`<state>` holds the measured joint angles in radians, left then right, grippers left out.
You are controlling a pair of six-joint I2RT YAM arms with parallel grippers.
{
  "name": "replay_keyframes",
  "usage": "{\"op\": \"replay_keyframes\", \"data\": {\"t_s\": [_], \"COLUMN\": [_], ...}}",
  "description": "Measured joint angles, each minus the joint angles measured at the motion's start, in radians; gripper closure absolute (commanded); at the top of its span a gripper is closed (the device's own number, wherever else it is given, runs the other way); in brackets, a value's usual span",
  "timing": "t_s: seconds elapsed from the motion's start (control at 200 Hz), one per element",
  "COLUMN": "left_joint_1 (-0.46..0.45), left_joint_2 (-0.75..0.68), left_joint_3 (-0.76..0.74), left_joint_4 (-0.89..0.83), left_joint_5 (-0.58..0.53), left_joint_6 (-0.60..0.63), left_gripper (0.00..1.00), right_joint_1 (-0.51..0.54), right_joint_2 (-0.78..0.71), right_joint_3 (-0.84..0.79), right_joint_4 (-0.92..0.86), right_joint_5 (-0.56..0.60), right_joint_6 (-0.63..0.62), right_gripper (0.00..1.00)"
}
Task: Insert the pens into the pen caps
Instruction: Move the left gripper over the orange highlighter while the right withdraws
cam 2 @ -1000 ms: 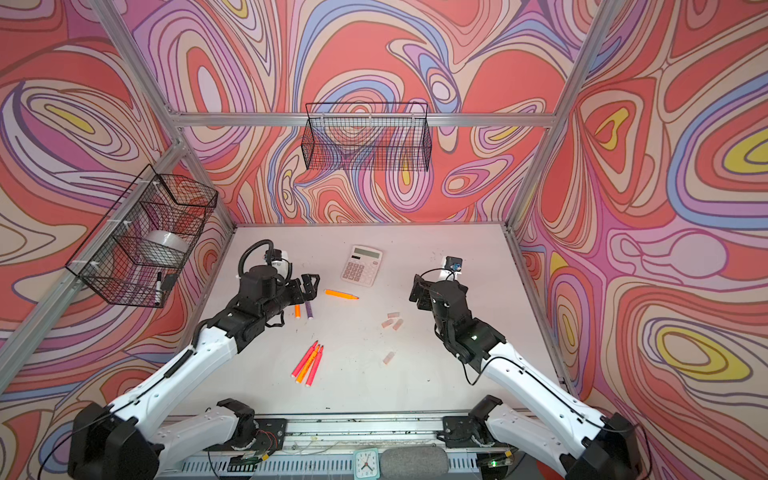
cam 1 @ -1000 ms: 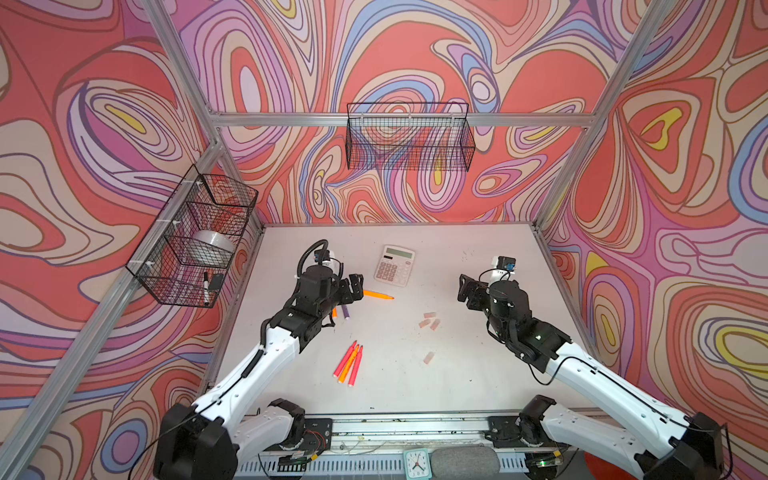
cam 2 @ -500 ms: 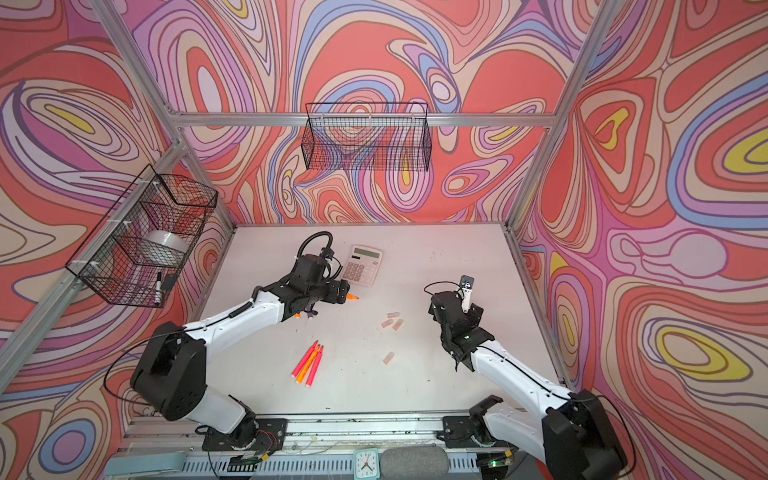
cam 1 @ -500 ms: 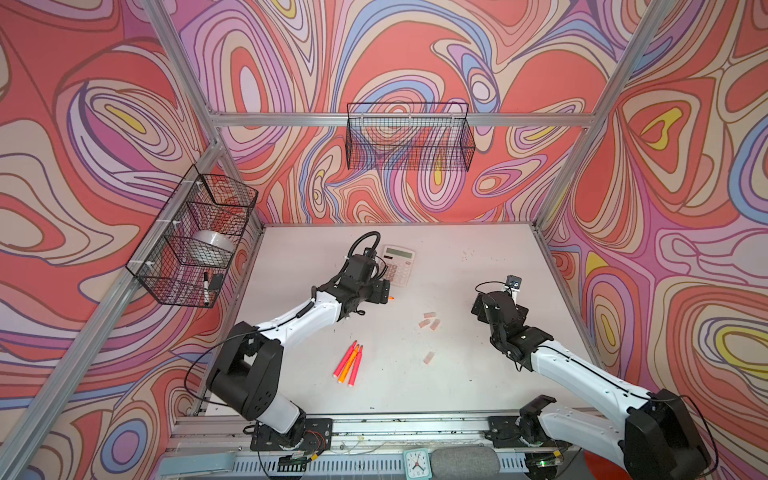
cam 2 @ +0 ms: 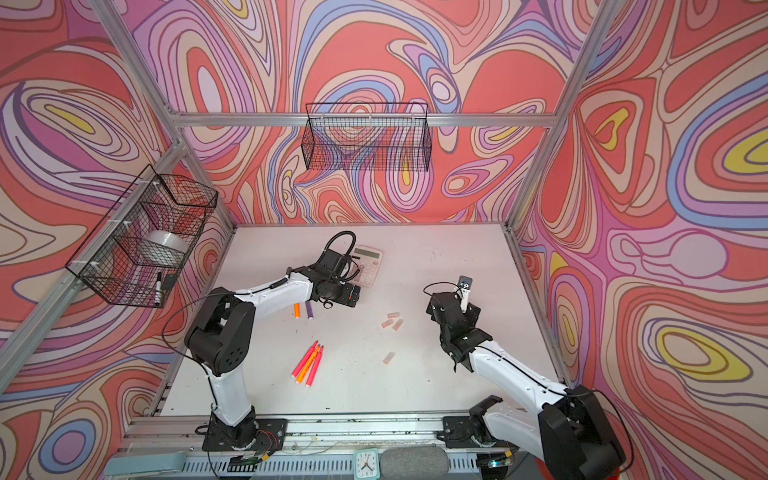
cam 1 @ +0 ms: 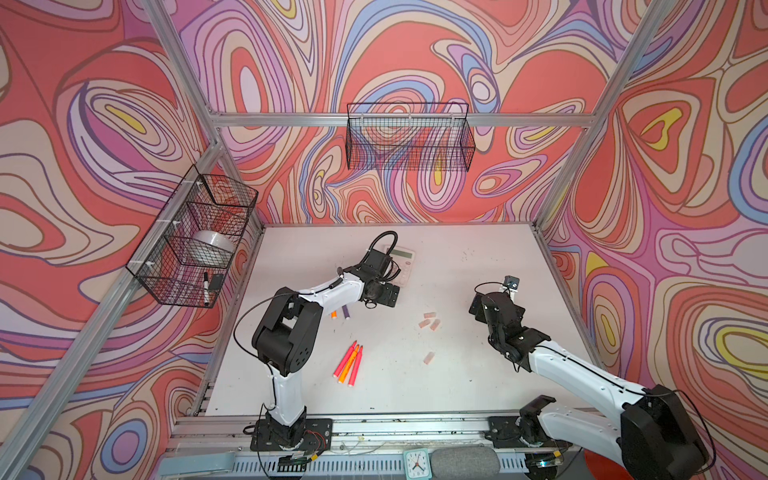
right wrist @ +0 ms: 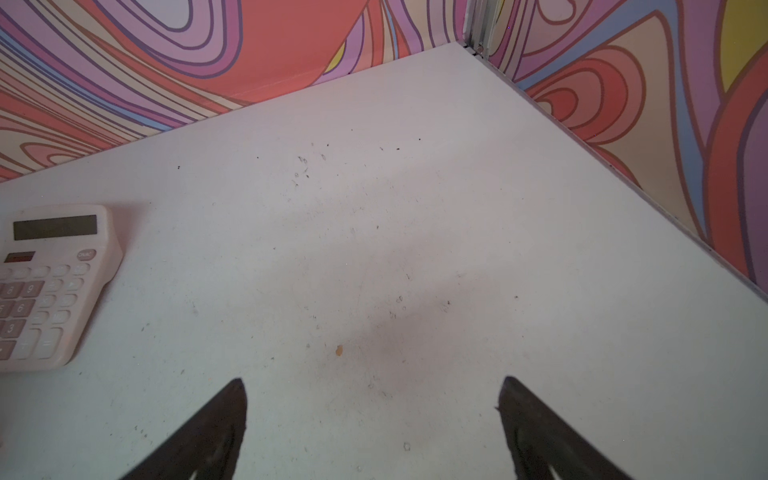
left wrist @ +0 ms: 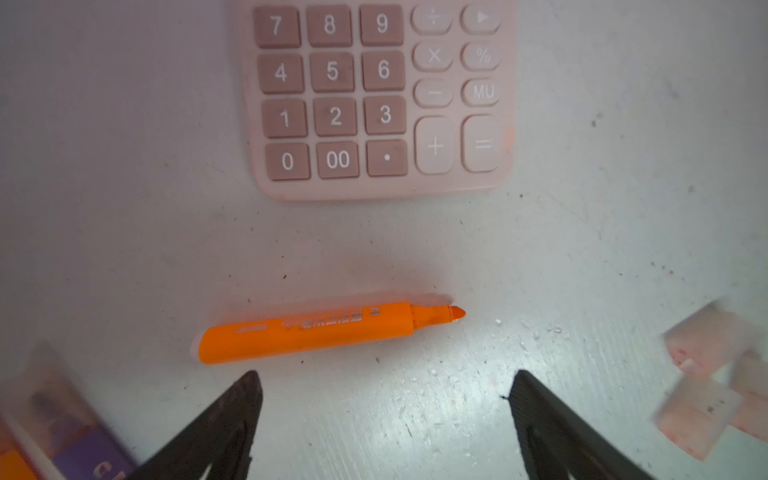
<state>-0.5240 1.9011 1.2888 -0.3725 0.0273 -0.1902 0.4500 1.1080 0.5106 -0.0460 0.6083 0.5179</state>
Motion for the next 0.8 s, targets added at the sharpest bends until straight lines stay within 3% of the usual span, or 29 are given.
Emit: {"op": "replay_keyframes", "data": {"t_s": [0.3, 0.571, 0.801], "left_joint_1": [0.060, 0.073, 0.072], "left_joint_2": [0.040, 0.041, 0.125], "left_joint_3": [0.036, 0.040, 0.135], "left_joint_4": [-0.029, 0.009, 0.001], "left_joint_5": [0.089, 0.089, 0.097], "left_joint_6": [0.009, 0.045, 0.055], "left_gripper": [0.00, 0.00, 0.00], "right_joint_1": [0.000, 0.000, 0.000], "right_joint_2": [0.013, 0.016, 0.019], "right_joint_3": [0.000, 0.000, 0.000], "right_joint_4": [0.003, 0.003, 0.003], "right_joint_5": [-0.011, -0.019, -0.023], "right_joint_6": [-0.001, 0.000, -0.001], "right_gripper": [0.04, 0.04, 0.04]}}
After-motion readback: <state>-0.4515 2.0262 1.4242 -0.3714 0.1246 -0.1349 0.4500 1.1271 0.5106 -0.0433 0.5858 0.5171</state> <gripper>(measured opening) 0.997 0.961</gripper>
